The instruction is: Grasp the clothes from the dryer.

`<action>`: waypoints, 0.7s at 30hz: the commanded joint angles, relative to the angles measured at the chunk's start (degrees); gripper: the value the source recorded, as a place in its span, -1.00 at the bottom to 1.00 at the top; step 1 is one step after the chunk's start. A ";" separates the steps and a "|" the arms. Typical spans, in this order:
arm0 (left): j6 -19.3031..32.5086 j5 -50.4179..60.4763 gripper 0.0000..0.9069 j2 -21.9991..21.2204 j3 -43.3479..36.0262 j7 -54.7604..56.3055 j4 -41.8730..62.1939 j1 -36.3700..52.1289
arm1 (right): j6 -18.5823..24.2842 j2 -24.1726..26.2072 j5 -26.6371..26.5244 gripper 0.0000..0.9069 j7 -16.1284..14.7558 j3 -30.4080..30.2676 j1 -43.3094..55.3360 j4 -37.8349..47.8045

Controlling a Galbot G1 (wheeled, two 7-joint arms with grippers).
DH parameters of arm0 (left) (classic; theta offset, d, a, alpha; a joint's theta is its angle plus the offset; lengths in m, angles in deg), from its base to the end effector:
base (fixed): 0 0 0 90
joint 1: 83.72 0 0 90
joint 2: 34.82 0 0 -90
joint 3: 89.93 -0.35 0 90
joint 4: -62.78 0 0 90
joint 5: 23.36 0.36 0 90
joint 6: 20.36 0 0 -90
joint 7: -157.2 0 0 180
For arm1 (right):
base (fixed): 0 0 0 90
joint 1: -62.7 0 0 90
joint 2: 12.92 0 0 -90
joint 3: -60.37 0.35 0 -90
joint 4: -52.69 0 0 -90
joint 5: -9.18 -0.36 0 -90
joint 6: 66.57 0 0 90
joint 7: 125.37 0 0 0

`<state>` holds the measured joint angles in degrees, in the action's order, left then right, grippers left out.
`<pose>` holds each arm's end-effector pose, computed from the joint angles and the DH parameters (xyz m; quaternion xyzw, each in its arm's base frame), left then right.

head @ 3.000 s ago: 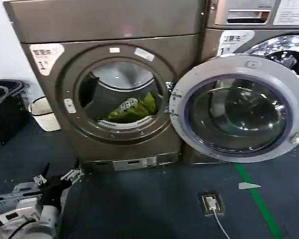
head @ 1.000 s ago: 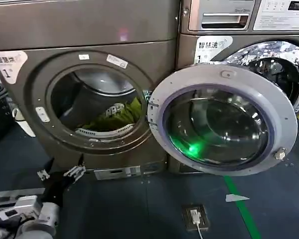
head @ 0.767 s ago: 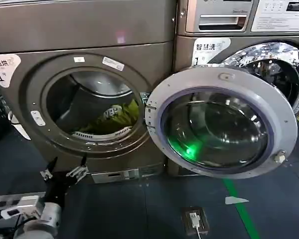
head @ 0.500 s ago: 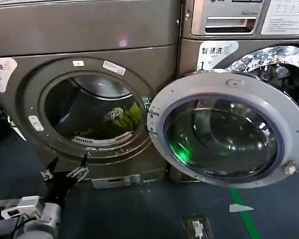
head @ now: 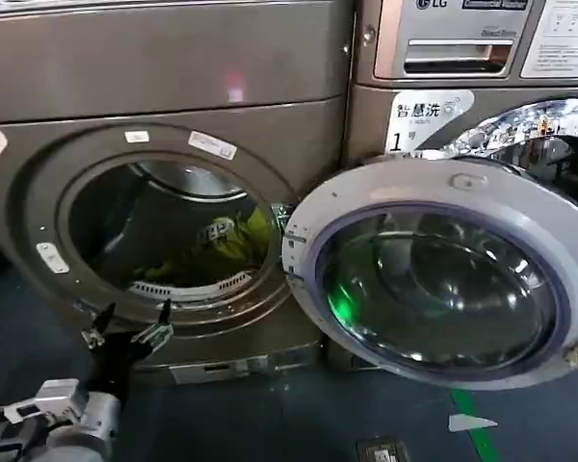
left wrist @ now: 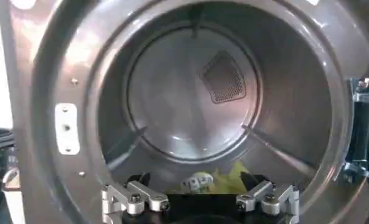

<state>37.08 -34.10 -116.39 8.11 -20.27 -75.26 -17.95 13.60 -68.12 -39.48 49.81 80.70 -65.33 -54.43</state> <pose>0.1860 0.0454 -0.1676 0.0183 -0.9972 -0.0120 0.0716 -0.1042 -0.4042 0.0608 0.4868 0.7920 -0.1985 0.3103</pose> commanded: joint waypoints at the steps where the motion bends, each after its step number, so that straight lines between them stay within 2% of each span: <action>1: -0.04 0.00 1.00 0.07 -0.10 -0.08 -0.07 -0.04 | 0.00 -0.02 -0.05 1.00 -0.01 0.04 0.01 -0.03; 5: -0.01 0.02 1.00 0.08 -0.10 -0.09 0.04 0.03 | 0.20 -0.13 -0.14 1.00 -0.08 -0.02 -0.13 -0.19; 7: 0.08 0.00 1.00 0.08 -0.14 -0.37 0.55 0.29 | -1.12 -0.37 0.09 1.00 0.16 0.13 -0.28 -1.30; 10: 2.53 -1.45 1.00 1.03 -0.53 -0.79 2.96 2.84 | -1.34 -0.71 -1.15 1.00 0.30 0.41 -0.38 -2.18; 16: 5.99 -2.43 1.00 3.20 -2.67 -0.77 12.18 13.52 | -1.94 -1.36 -0.68 1.00 0.70 2.10 -1.62 -3.08; 21: 8.27 -1.78 1.00 3.45 -6.51 0.41 25.43 25.70 | -1.73 -1.74 0.77 1.00 0.83 3.61 -2.81 -3.39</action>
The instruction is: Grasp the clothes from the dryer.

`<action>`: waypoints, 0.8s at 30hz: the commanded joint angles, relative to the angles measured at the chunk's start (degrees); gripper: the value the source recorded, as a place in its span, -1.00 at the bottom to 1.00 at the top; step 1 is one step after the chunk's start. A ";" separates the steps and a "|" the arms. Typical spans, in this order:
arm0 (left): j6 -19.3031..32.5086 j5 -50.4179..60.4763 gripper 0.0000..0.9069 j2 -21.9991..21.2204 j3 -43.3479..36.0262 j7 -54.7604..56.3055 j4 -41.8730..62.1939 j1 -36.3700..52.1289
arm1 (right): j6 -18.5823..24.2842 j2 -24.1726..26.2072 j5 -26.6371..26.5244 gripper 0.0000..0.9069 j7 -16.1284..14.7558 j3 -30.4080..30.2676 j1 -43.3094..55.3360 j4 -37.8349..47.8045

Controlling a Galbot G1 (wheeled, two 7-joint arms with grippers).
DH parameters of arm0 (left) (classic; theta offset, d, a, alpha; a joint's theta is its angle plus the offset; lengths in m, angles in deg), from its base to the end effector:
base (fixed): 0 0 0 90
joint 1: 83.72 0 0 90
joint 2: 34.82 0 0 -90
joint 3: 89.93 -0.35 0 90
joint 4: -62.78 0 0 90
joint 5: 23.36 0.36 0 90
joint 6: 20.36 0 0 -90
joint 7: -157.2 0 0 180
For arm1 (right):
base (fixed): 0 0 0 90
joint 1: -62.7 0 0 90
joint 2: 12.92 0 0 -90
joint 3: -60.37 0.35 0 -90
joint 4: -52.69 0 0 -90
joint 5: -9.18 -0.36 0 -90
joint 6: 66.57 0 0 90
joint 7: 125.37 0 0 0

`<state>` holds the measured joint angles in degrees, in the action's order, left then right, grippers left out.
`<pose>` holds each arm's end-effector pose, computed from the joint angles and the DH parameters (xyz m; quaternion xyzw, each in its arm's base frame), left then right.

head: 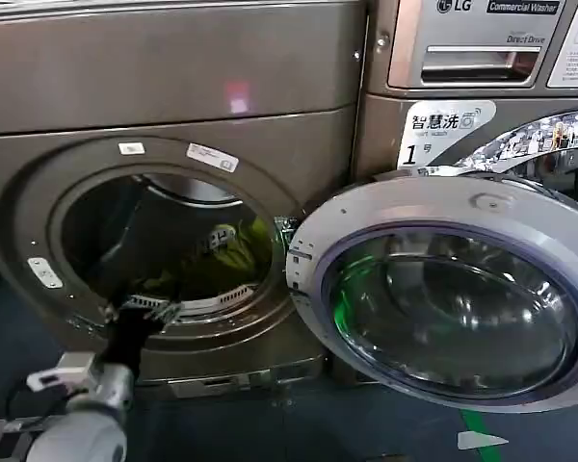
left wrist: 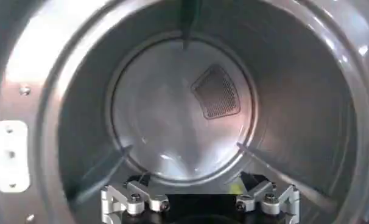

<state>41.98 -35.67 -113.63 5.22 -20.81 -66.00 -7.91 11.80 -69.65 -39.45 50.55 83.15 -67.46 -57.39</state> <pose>0.2422 0.0489 -0.1822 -0.0078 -0.9996 -0.0092 0.0251 -0.1118 -0.3848 0.0705 0.4937 0.7880 -0.2166 0.2972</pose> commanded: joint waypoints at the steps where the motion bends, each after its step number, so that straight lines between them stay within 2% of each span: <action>1: 4.33 -0.29 1.00 0.46 -4.42 1.65 19.26 19.00 | -0.10 -0.53 0.67 1.00 -0.45 1.46 -0.88 -0.77; 7: 6.42 1.49 1.00 -0.13 -7.81 0.97 37.73 33.54 | 0.12 -1.08 0.06 1.00 -0.83 1.87 -1.06 -1.50; 11: 7.96 1.99 1.00 -0.92 -9.16 0.16 46.66 39.06 | 0.29 -1.08 -0.78 1.00 -0.81 1.99 -1.03 -1.63; 24: 17.93 6.63 1.00 -2.82 -12.20 -1.92 76.08 58.25 | 0.70 -0.63 -1.29 1.00 -1.30 0.22 0.23 -1.99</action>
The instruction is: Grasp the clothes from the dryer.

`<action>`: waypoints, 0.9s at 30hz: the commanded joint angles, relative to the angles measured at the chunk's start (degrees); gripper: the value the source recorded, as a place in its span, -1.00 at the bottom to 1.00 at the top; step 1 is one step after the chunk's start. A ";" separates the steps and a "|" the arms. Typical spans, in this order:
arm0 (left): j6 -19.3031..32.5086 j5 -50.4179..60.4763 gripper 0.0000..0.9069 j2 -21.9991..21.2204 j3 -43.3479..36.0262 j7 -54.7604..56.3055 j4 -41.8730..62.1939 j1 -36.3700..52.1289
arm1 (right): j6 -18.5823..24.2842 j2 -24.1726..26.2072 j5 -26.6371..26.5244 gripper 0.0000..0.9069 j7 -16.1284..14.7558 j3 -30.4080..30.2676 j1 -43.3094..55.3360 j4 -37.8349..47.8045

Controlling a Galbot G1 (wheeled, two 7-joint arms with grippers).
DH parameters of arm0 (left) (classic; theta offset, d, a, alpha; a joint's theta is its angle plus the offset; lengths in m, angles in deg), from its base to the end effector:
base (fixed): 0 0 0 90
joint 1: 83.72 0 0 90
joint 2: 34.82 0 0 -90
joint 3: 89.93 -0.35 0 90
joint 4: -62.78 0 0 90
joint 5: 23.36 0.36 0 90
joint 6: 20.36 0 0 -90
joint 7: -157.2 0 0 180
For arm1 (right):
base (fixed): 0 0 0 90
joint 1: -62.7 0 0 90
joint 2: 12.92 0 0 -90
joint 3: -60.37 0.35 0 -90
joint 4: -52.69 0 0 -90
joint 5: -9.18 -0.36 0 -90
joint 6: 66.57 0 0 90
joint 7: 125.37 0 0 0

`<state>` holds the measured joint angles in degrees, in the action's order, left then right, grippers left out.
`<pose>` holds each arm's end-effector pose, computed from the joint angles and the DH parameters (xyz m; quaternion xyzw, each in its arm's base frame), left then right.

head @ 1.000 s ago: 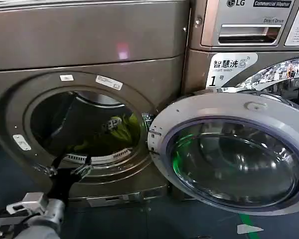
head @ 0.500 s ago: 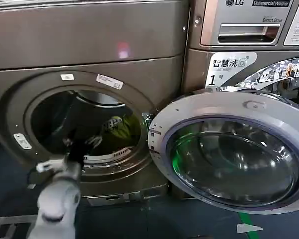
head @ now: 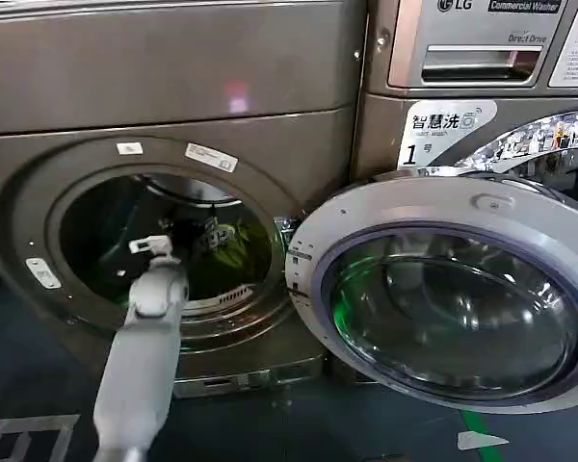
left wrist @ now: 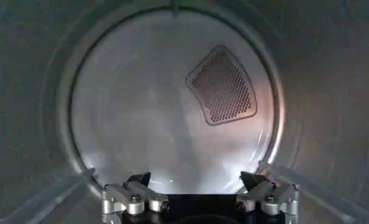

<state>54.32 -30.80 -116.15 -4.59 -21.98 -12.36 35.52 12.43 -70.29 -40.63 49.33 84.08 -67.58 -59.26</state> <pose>0.5183 0.0387 -0.2159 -0.0070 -0.9996 -0.0231 0.0124 -0.1132 -0.3736 0.0742 0.4762 0.7911 -0.2284 0.3087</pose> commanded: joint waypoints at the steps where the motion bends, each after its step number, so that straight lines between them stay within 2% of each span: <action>1: 5.83 1.94 1.00 -0.37 -2.41 -1.05 24.53 15.62 | 0.10 0.06 -0.11 1.00 -0.14 -0.83 0.48 -0.07; 8: 7.30 3.57 1.00 -1.11 -2.69 -4.99 41.08 23.64 | 0.44 0.12 -0.04 1.00 -0.40 -2.24 1.68 0.16; 12: 6.78 2.63 1.00 -0.79 -6.02 -7.64 46.27 27.58 | 0.56 -0.02 0.13 1.00 -0.58 -3.29 2.35 0.25; 14: 4.31 4.59 1.00 -0.38 -7.22 -13.42 47.02 28.71 | 0.56 0.03 0.17 1.00 -0.56 -3.61 2.53 0.24; 17: 5.22 8.94 1.00 0.75 -11.83 -24.04 49.65 31.23 | 0.58 0.01 0.30 1.00 -0.61 -4.22 2.80 0.02; 27: 12.09 20.42 1.00 2.05 -26.88 -47.22 61.77 37.34 | 0.91 -0.10 1.38 1.00 -0.94 -5.29 3.38 0.08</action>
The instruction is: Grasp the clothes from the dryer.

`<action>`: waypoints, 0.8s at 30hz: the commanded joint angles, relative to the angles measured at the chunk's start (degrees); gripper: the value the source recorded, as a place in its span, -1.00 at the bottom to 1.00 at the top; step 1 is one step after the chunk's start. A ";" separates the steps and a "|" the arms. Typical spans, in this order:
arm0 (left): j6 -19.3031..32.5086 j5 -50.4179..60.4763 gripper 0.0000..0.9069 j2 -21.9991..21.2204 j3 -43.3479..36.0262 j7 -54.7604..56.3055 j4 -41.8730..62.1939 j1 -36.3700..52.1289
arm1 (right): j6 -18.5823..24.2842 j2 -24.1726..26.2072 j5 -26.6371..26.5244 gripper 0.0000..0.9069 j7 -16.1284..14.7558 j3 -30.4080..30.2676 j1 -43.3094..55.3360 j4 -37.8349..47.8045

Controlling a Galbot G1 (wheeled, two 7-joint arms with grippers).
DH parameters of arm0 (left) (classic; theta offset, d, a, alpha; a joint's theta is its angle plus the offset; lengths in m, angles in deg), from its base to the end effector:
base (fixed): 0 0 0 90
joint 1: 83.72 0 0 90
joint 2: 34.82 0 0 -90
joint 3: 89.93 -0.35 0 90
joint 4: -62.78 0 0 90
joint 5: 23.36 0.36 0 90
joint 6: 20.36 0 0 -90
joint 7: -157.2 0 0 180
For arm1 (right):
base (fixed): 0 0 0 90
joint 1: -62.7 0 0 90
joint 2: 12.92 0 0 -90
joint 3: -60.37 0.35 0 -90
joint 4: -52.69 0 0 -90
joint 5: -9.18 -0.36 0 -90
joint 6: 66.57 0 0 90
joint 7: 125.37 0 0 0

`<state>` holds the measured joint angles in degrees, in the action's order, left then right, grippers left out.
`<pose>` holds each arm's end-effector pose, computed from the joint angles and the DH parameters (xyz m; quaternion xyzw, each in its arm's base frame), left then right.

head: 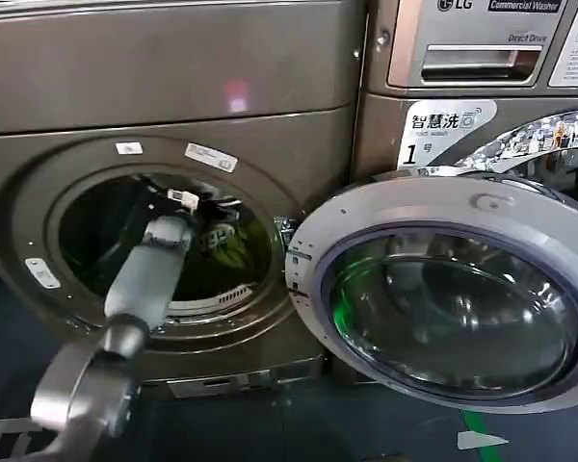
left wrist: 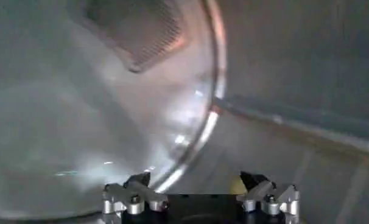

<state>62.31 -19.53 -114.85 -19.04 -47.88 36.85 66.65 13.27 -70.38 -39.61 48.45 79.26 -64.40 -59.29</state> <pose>0.6581 0.0659 -0.2032 -0.1996 -0.9490 -0.1899 0.1532 -0.0932 -0.3821 0.0560 0.4591 0.8060 -0.2120 0.3075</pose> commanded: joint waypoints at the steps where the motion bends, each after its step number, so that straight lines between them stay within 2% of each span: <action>1: 4.85 10.32 1.00 0.96 -14.75 -22.57 13.62 6.63 | 0.09 -0.03 0.36 1.00 -0.04 -0.57 0.29 0.13; 6: 8.05 17.08 1.00 1.89 -19.52 -31.37 16.45 9.19 | 0.21 -0.22 0.79 1.00 -0.15 -1.53 0.97 0.00; 12: 11.51 23.27 1.00 2.14 -25.12 -36.56 18.12 11.54 | 0.26 -0.33 0.90 1.00 -0.16 -2.14 1.49 -0.12; 17: 11.41 27.79 1.00 2.11 -28.68 -37.22 18.81 11.88 | 0.39 -0.29 0.90 1.00 -0.24 -1.65 1.22 0.30; 24: 8.57 30.50 1.00 1.20 -30.09 -35.74 19.74 11.28 | 0.47 -0.45 0.90 1.00 -0.25 -1.51 1.20 0.51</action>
<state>71.48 5.94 -113.53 -45.24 -80.93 54.99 77.17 13.72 -70.81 -38.74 48.20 77.84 -63.26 -58.82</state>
